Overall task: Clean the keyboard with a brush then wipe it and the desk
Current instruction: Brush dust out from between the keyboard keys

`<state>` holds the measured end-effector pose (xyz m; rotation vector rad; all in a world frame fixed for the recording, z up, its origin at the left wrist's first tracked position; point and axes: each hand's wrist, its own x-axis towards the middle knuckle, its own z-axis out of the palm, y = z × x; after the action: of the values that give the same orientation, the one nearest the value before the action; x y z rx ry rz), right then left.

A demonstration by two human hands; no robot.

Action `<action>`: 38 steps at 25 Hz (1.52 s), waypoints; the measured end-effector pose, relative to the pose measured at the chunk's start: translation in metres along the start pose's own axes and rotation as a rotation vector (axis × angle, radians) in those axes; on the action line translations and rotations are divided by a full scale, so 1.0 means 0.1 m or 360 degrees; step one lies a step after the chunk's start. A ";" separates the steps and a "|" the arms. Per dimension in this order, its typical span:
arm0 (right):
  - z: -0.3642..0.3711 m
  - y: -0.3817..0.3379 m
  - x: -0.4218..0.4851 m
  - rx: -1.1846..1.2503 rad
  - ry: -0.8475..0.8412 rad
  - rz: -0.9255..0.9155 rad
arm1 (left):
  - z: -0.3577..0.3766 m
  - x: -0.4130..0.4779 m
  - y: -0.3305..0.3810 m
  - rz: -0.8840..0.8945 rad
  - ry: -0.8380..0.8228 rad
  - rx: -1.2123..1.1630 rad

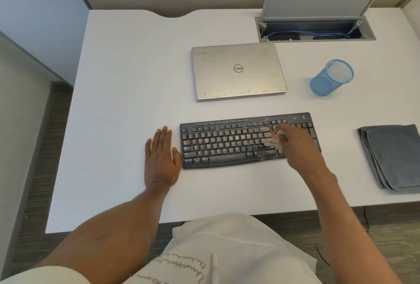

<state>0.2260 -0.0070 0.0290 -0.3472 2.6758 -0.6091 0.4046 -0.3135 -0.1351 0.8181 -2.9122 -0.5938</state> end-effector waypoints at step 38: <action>0.42 0.18 -0.57 0.0578 -0.0008 -0.0249 | -0.02 -0.01 0.02 0.0017 0.0015 -0.0021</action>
<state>0.2916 0.0108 0.0029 -0.4543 2.4798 -1.1176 0.4042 -0.3122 -0.1325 0.8015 -2.8989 -0.6061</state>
